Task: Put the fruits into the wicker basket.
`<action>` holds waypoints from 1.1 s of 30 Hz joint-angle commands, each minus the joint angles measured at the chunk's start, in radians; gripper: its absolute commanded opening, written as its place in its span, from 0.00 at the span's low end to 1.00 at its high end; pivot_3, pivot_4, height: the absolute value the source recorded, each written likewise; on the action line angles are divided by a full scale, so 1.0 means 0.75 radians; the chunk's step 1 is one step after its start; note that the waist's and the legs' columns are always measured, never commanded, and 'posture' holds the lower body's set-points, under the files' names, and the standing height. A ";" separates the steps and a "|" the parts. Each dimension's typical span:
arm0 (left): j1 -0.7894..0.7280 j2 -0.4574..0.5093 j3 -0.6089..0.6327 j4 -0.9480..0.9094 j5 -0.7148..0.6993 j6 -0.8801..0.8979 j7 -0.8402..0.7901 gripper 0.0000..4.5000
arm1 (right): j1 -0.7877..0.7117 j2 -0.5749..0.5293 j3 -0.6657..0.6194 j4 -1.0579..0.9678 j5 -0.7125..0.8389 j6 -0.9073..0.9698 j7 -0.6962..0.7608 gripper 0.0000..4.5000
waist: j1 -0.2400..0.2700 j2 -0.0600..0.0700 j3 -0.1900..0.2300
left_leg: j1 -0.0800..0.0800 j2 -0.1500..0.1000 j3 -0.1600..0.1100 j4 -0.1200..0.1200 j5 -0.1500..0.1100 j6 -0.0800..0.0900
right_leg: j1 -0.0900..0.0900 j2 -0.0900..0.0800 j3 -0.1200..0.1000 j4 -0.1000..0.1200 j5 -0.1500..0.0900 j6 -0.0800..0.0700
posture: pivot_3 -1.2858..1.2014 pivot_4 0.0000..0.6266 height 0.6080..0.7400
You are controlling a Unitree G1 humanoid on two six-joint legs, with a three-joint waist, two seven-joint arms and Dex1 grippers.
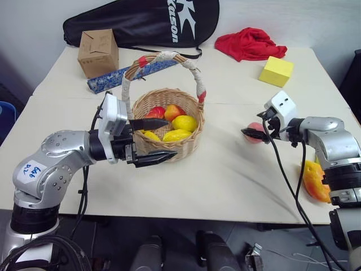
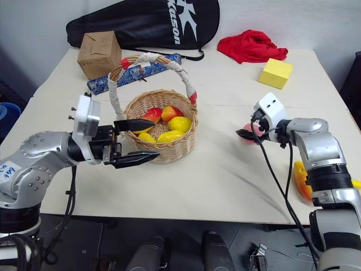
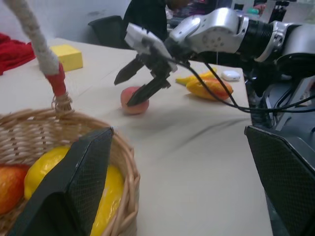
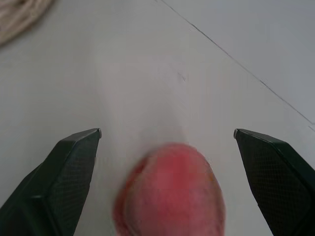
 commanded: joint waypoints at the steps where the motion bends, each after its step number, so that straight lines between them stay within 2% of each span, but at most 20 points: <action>1: -0.064 0.015 0.022 -0.050 -0.028 0.008 0.017 1.00 | -0.037 0.020 -0.022 0.058 -0.020 -0.013 0.036 0.99 | -0.004 0.000 0.000 | 0.001 0.000 0.000 0.000 0.000 0.000 | 0.000 0.001 0.000 0.000 0.000 0.000 | 0.52 0.24 1.00; 7: -0.148 0.022 -0.019 -0.016 0.014 0.004 0.001 1.00 | -0.034 0.093 -0.052 0.156 -0.045 -0.036 0.010 0.99 | -0.013 0.000 0.000 | 0.011 0.001 0.006 0.000 0.001 -0.001 | 0.003 0.005 0.002 0.006 0.000 0.000 | 0.52 0.24 1.00; 10: -0.166 0.025 -0.032 0.001 0.031 -0.010 -0.017 1.00 | -0.034 0.133 -0.093 0.187 -0.024 -0.028 -0.007 0.86 | -0.020 0.000 0.000 | 0.013 0.001 0.006 0.000 0.001 0.002 | 0.004 0.005 0.002 0.008 0.000 0.000 | 0.52 0.24 1.00; 13: -0.174 0.027 -0.034 0.020 0.044 -0.020 -0.034 1.00 | -0.011 0.140 -0.134 0.150 0.009 0.000 0.013 0.64 | -0.029 0.000 0.000 | 0.012 0.001 0.006 0.000 0.001 0.001 | 0.004 0.005 0.002 0.008 0.000 0.000 | 0.52 0.24 1.00; 14: -0.174 0.029 -0.030 0.024 0.048 -0.022 -0.038 1.00 | 0.000 0.136 -0.149 0.126 0.024 0.014 0.026 0.60 | -0.030 0.000 0.000 | 0.012 0.001 0.005 0.000 0.001 0.001 | 0.004 0.005 0.002 0.008 0.000 0.000 | 0.52 0.24 1.00; 16: -0.172 0.031 -0.022 0.033 0.057 -0.027 -0.044 1.00 | 0.013 0.132 -0.174 0.091 0.048 0.038 0.043 0.59 | -0.032 0.000 0.000 | 0.011 0.001 0.005 0.000 0.001 0.001 | 0.004 0.004 0.002 0.008 0.000 0.000 | 0.52 0.24 1.00; 19: -0.104 0.072 0.062 0.040 0.065 -0.022 -0.031 1.00 | 0.079 0.125 -0.300 -0.208 0.306 0.209 0.200 0.59 | -0.034 0.000 0.000 | 0.010 0.001 0.005 0.000 0.001 0.001 | 0.003 0.004 0.003 0.008 0.000 0.000 | 0.52 0.24 1.00; 22: -0.008 0.139 0.179 0.042 0.036 -0.005 -0.034 1.00 | 0.133 0.120 -0.295 -0.545 0.510 0.428 0.277 0.59 | -0.041 0.002 0.001 | 0.011 0.004 0.005 -0.001 0.000 0.001 | 0.002 0.007 0.004 0.011 0.000 0.000 | 0.52 0.24 1.00; 26: 0.091 0.208 0.324 0.015 -0.036 0.043 -0.024 1.00 | 0.051 0.258 -0.189 -0.729 0.519 0.552 0.095 0.59 | -0.044 0.001 0.000 | 0.011 0.006 0.002 -0.001 -0.002 0.002 | 0.003 0.006 0.004 0.008 0.000 -0.002 | 0.52 0.24 1.00; 33: 0.170 0.276 0.396 -0.054 -0.063 0.074 0.005 1.00 | -0.154 0.591 0.008 -0.668 0.412 0.546 -0.139 0.59 | -0.032 0.001 0.000 | 0.009 0.003 -0.002 -0.001 -0.001 0.000 | 0.001 0.001 0.001 0.008 0.001 -0.005 | 0.52 0.24 1.00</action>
